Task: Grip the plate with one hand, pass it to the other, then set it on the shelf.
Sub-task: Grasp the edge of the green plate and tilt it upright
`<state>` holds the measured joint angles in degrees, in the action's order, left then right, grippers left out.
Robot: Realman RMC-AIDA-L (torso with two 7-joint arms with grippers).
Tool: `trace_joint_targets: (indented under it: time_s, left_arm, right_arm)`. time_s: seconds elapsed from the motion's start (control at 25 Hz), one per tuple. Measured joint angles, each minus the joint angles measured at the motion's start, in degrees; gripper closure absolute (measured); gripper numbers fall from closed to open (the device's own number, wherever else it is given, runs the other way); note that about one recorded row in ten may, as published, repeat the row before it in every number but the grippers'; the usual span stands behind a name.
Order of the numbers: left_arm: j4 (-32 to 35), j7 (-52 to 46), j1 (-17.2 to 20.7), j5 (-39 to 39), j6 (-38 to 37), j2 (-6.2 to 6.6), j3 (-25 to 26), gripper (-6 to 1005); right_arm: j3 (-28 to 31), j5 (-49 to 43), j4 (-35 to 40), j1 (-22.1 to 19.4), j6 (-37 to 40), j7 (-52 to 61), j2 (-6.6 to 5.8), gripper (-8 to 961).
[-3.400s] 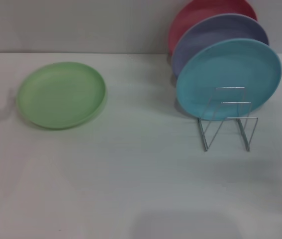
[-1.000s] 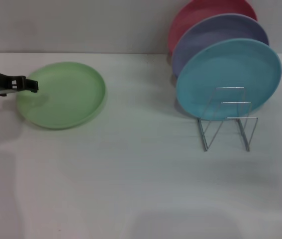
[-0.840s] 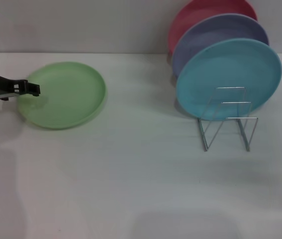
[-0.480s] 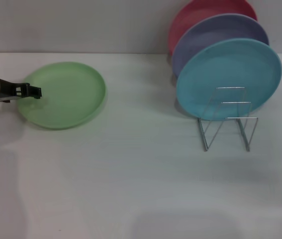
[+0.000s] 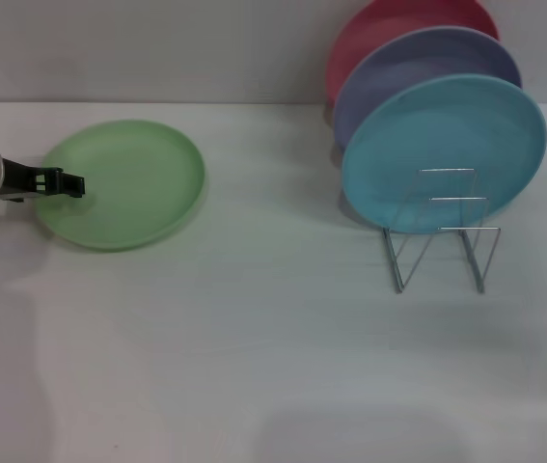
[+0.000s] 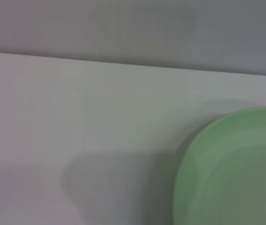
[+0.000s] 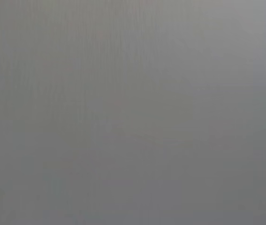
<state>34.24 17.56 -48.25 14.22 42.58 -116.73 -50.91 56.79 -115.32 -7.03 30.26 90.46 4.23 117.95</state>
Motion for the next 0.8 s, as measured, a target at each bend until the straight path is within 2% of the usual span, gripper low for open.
trace_joint_targets:
  time_s: [0.6,0.8]
  left_arm:
    - [-0.8,0.5,-0.1,-0.3,-0.4,-0.05,-0.4,148]
    - [-0.8,1.2,-0.2,-0.3,-0.3,-0.17,-0.4,337]
  right_arm:
    - [0.3,0.0,0.0,0.0,0.3,0.0,0.21,346]
    - [0.1,0.0,0.0,0.0,0.4,0.0,0.31,346]
